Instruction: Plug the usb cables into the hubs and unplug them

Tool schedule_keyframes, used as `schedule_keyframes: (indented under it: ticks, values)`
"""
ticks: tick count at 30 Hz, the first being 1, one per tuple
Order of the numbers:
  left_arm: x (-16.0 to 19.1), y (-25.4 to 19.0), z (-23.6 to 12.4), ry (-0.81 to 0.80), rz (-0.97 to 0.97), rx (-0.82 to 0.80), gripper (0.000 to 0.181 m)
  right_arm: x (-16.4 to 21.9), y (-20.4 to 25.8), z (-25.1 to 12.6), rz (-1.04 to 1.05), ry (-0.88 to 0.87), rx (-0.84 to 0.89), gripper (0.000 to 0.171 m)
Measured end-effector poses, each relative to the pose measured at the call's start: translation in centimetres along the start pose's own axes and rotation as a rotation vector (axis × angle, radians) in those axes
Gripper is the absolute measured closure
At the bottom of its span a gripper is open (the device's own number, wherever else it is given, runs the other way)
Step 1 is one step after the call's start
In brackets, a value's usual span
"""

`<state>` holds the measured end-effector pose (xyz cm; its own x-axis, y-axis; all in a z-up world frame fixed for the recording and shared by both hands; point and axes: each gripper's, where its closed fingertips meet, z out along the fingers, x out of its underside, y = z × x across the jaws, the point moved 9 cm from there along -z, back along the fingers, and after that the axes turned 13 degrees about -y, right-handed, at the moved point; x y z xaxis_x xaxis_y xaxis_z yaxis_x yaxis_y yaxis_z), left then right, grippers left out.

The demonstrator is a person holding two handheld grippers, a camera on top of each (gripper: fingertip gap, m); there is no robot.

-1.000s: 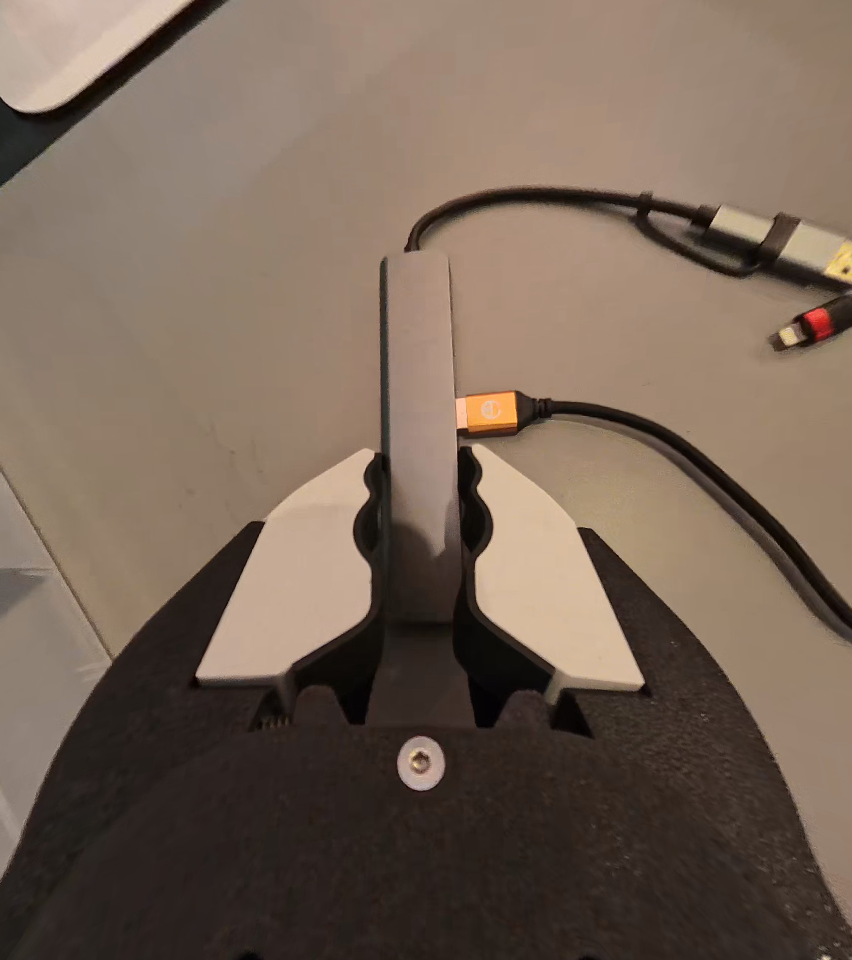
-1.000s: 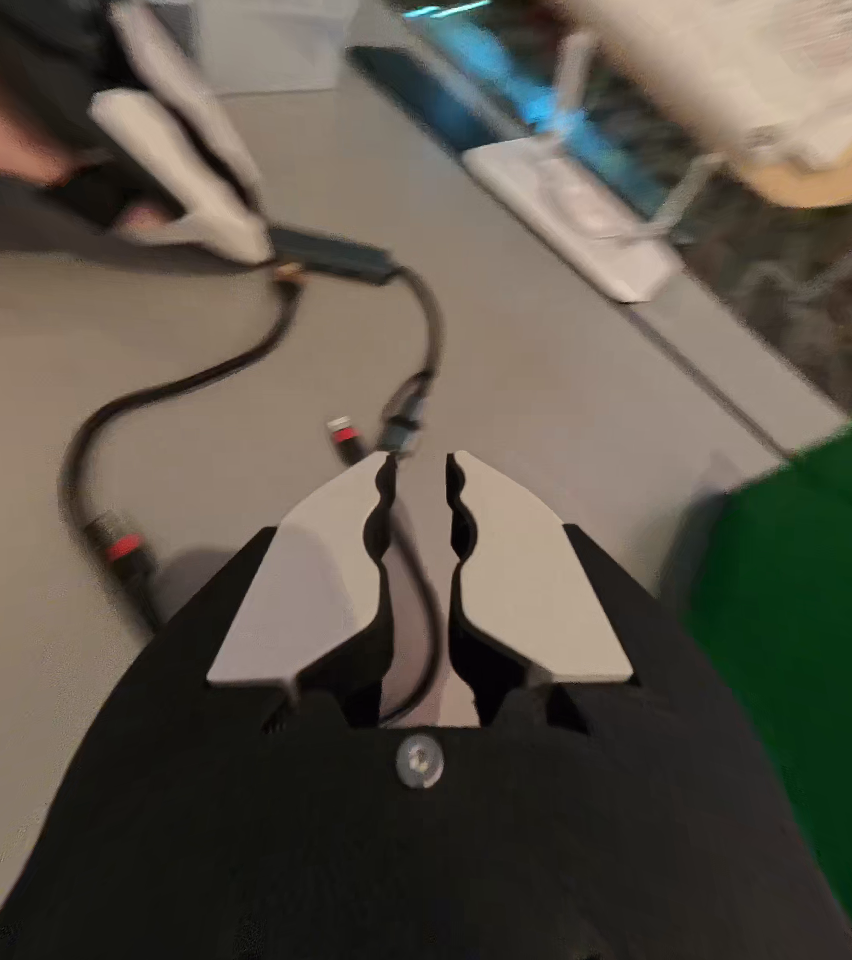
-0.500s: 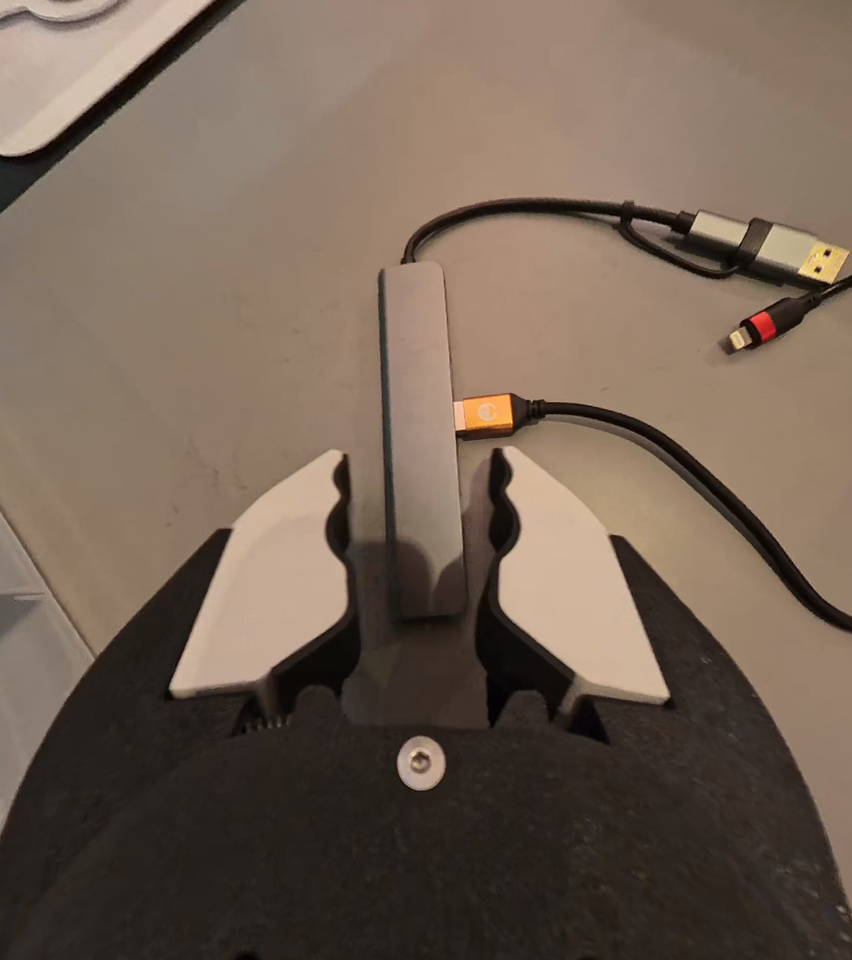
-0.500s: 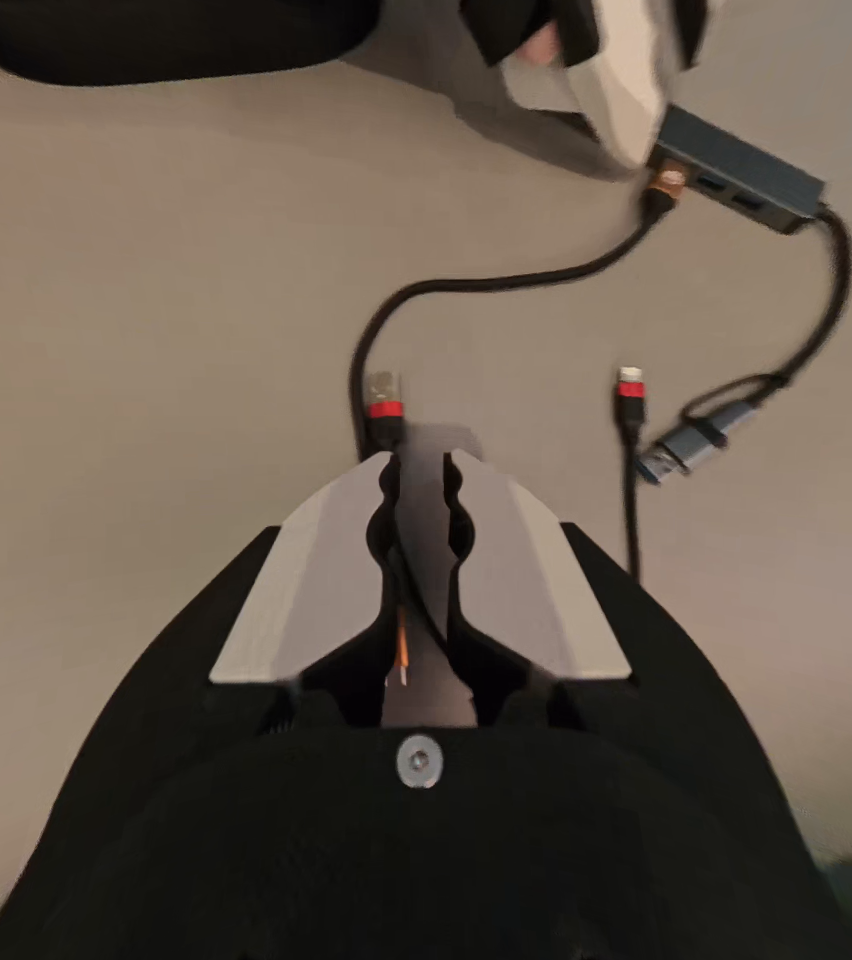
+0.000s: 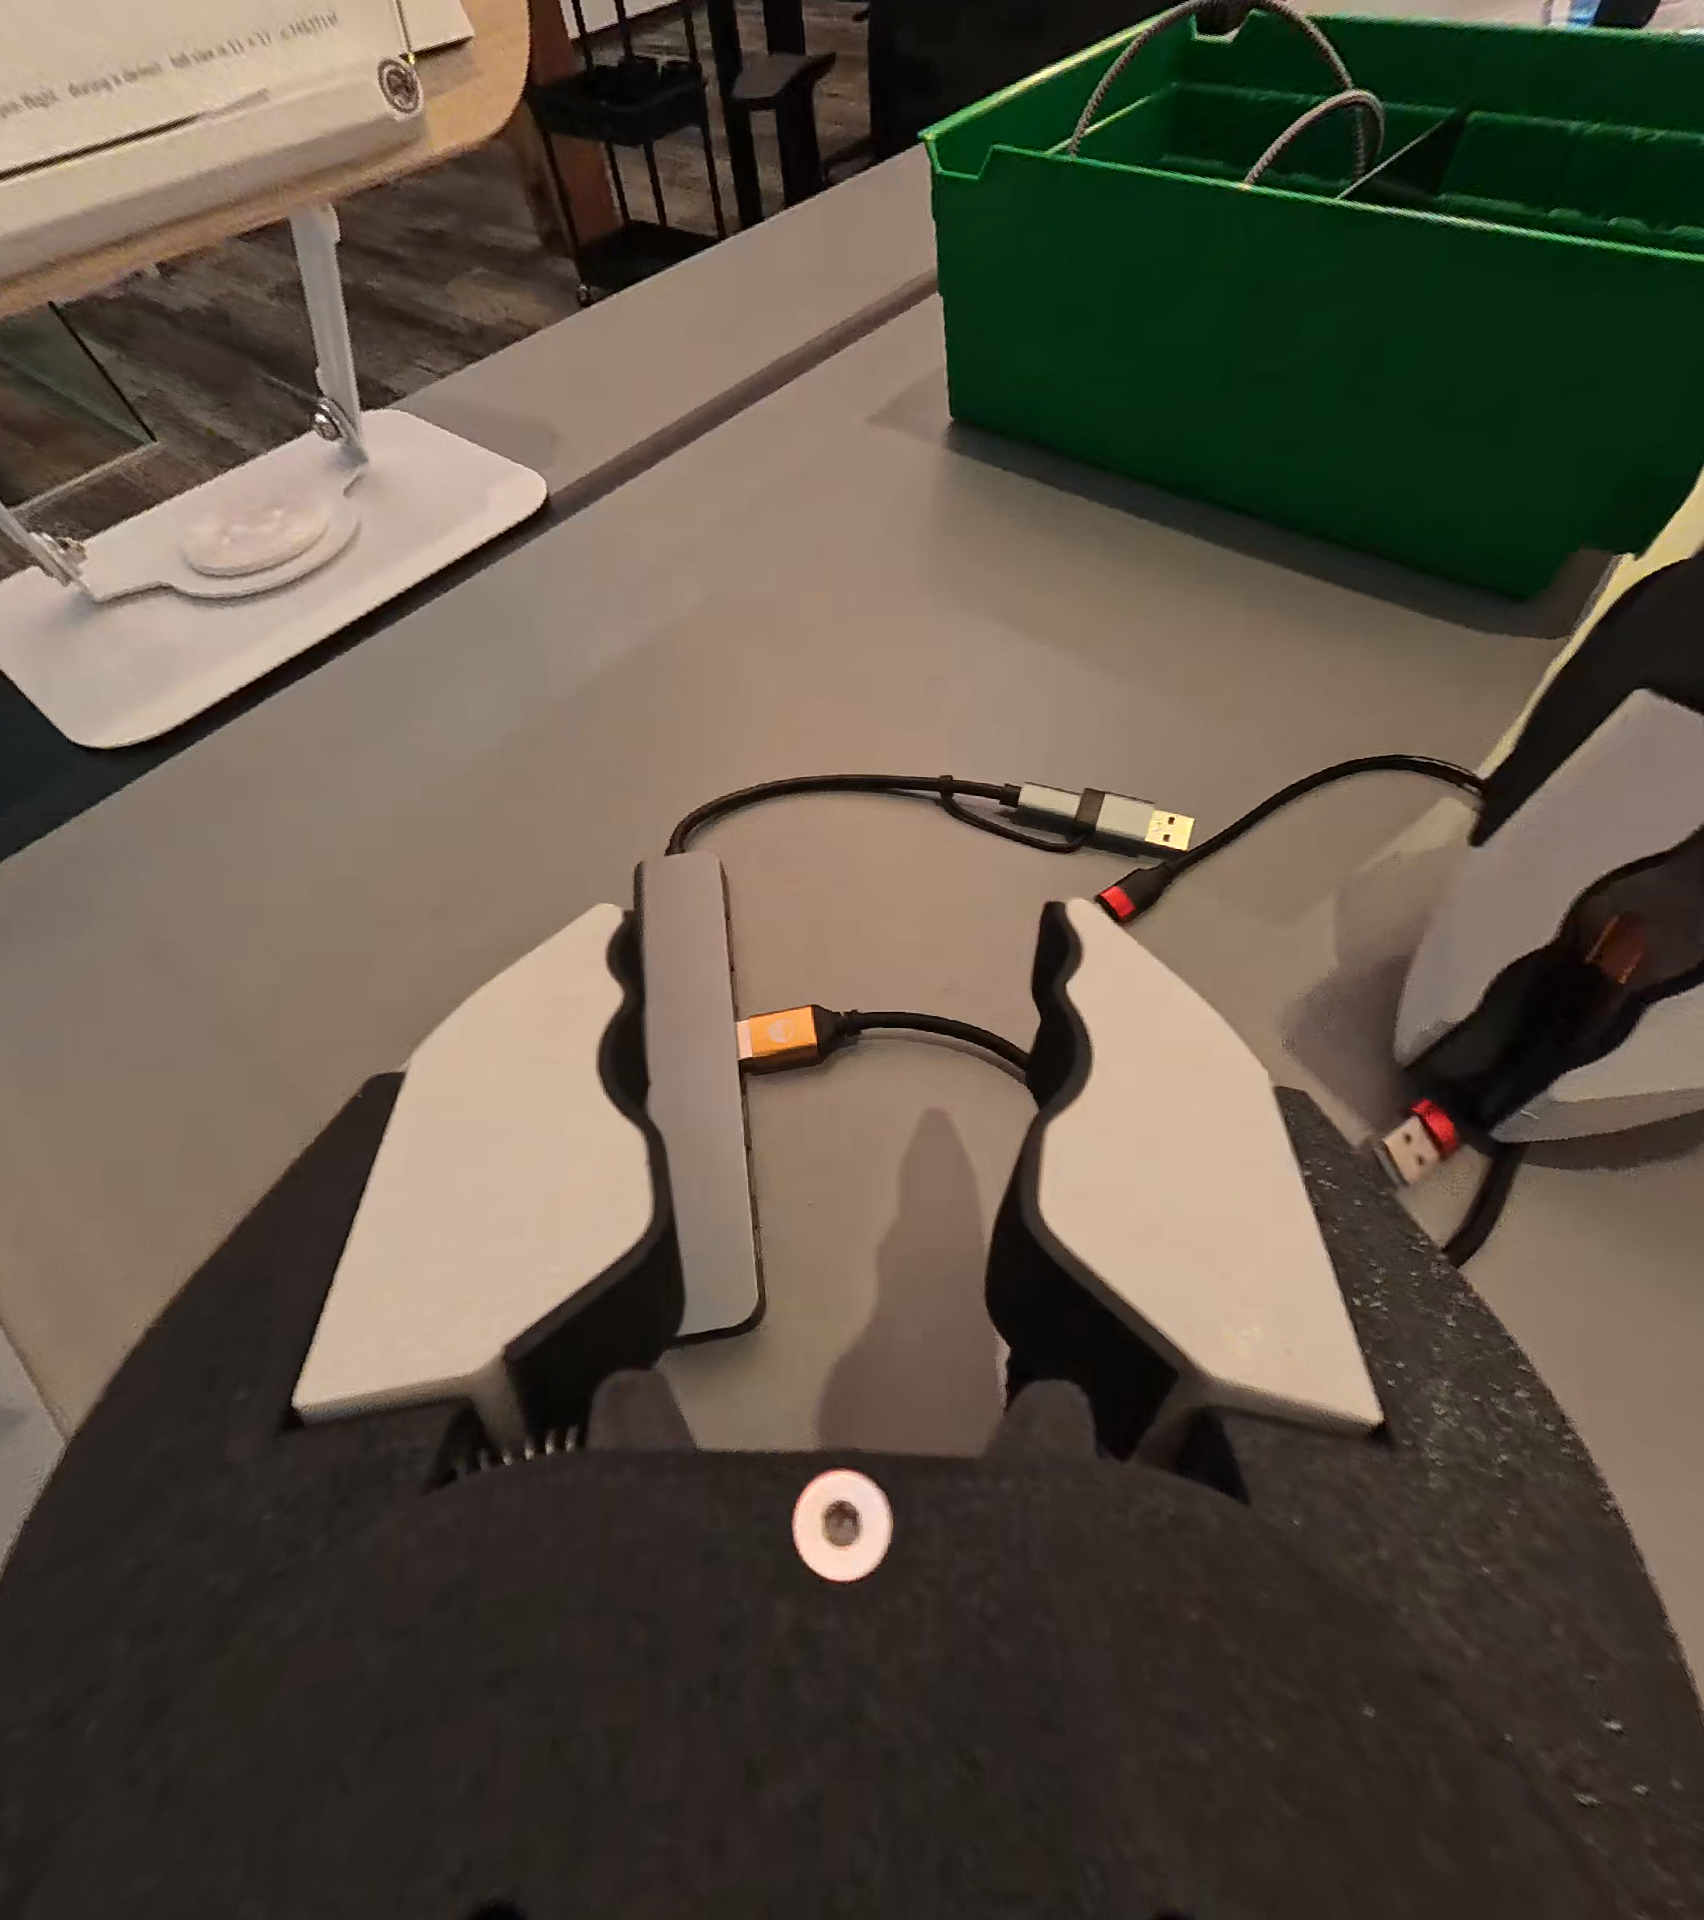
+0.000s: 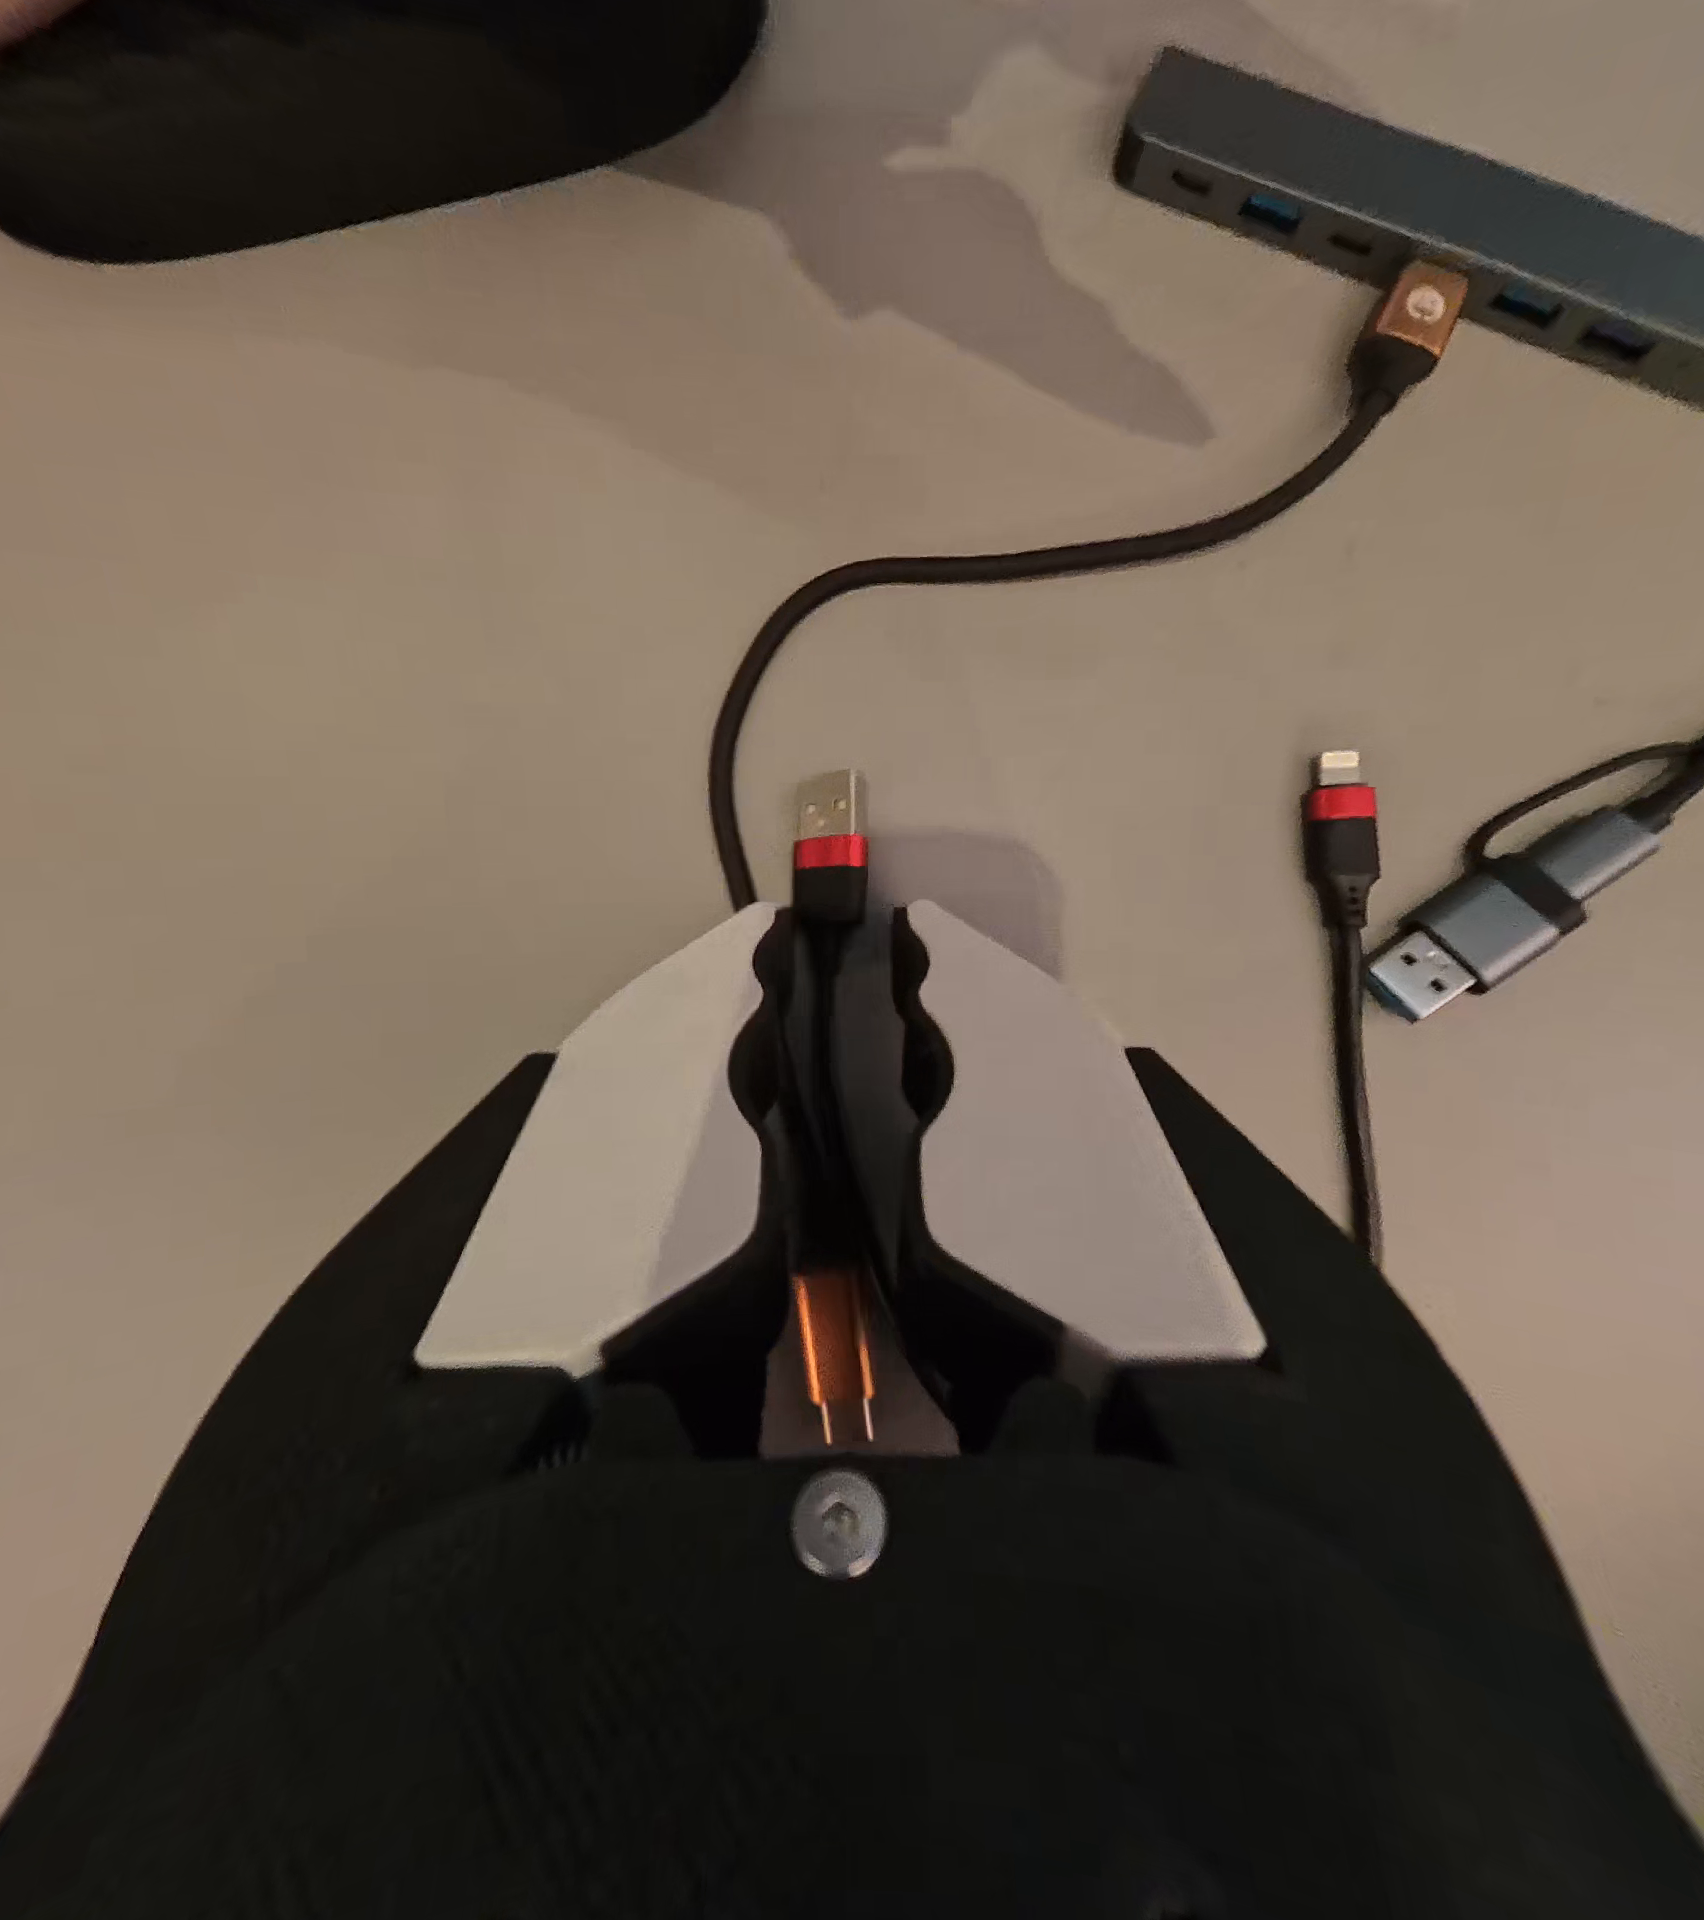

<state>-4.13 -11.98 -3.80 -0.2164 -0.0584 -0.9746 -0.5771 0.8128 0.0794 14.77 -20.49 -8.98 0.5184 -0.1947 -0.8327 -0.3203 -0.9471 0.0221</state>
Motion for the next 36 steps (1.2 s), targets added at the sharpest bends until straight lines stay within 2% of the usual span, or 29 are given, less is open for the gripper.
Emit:
schedule_keyframes:
  ticks: [3,7,10,12,14,15,17,20,27,31,36]
  values:
    - [0.1,0.0,0.1,0.006,-0.023,0.01,0.11,-0.1,-0.2,0.5,0.041,-0.002,0.015,0.155]
    - [0.1,-0.5,0.1,0.003,-0.096,0.102,0.115,-0.6,-0.2,0.7,-0.093,-0.001,0.116,0.157]
    - [-0.1,-1.6,0.2,-0.037,-0.265,0.295,0.121,-1.7,-0.3,-0.2,-0.185,-0.187,0.178,0.158]
    - [-0.4,-2.5,0.3,-0.08,-0.465,0.498,0.129,-2.7,-0.1,-1.0,-0.203,-0.325,0.202,0.158]
    - [-0.6,-2.9,0.4,-0.1,-0.635,0.664,0.139,-2.9,-0.3,-1.5,-0.224,-0.401,0.255,0.158]
    - [-0.6,-2.7,0.5,-0.103,-0.68,0.691,0.141,-2.8,-0.4,-1.7,-0.225,-0.415,0.267,0.158]
    - [-0.6,-2.0,0.3,-0.117,-0.668,0.66,0.148,-2.6,-0.4,-1.9,-0.209,-0.435,0.264,0.158]
    - [-0.5,-2.0,0.0,-0.112,-0.57,0.607,0.148,-2.6,-0.2,-2.0,-0.217,-0.468,0.254,0.158]
    - [0.6,-4.0,1.2,0.053,-0.478,0.641,0.151,-2.6,0.2,-1.9,-0.287,-0.485,0.285,0.158]
    - [0.9,-4.4,1.6,0.062,-0.525,0.684,0.173,-2.4,0.1,-1.8,-0.297,-0.475,0.297,0.158]
    - [0.8,-4.1,1.5,0.041,-0.566,0.69,0.174,-2.4,0.2,-1.9,-0.326,-0.519,0.322,0.157]
